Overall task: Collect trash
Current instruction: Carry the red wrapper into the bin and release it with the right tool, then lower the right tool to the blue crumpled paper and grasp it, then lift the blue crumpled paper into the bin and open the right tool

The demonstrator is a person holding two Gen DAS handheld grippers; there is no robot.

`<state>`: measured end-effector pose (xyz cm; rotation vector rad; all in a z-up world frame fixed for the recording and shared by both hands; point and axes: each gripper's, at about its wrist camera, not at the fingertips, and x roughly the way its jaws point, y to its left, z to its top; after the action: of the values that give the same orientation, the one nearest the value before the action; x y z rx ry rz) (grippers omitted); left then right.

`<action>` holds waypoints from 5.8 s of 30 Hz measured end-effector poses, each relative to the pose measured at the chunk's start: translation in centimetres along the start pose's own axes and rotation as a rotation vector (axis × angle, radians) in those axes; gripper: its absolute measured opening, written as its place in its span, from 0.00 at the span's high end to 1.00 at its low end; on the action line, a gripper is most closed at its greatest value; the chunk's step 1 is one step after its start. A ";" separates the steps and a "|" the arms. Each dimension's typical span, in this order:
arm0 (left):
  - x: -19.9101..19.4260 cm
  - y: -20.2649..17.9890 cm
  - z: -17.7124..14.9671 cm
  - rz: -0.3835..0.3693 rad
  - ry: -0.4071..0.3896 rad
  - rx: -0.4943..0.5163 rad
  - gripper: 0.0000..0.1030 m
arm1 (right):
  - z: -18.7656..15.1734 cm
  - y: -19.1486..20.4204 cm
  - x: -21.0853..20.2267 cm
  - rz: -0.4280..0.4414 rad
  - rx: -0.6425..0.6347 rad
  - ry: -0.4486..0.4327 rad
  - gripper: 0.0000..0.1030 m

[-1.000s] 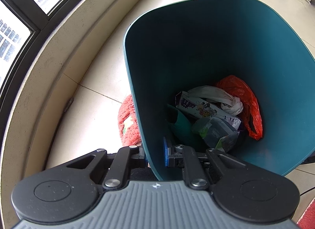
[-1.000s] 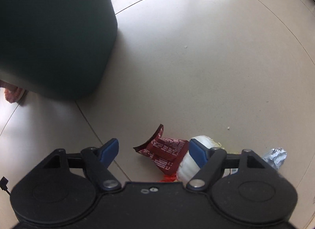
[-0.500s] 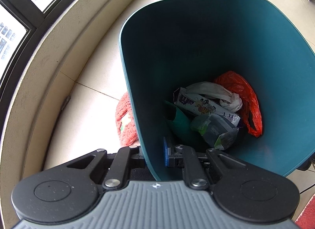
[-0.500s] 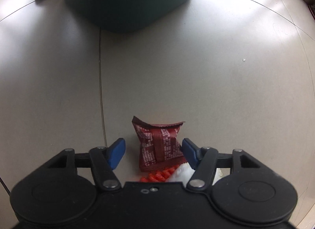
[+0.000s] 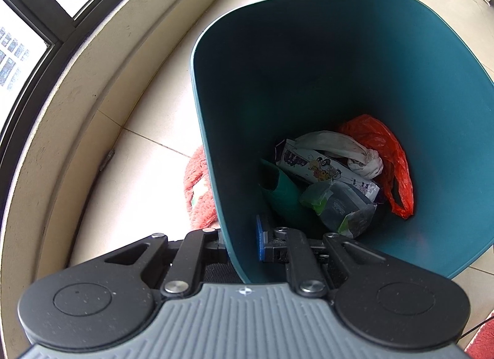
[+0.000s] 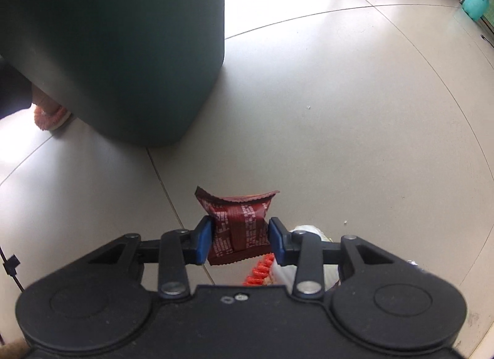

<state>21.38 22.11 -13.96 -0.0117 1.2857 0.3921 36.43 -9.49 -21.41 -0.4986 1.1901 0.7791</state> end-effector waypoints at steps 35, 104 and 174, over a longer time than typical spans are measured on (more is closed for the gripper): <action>-1.3 2.9 0.2 -0.110 -0.015 -0.081 0.89 | 18.3 12.0 -5.5 0.033 0.149 -0.023 0.64; -0.2 0.5 0.3 -0.015 0.010 -0.064 0.89 | -11.2 -18.9 6.7 -0.278 0.759 0.223 0.56; -1.2 2.8 -0.1 -0.123 -0.014 -0.073 0.89 | 18.6 13.8 -8.3 0.083 0.276 -0.030 0.30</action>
<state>20.20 24.34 -12.27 -0.1488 1.2497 0.3320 36.27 10.45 -6.93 -0.2107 1.2734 0.6772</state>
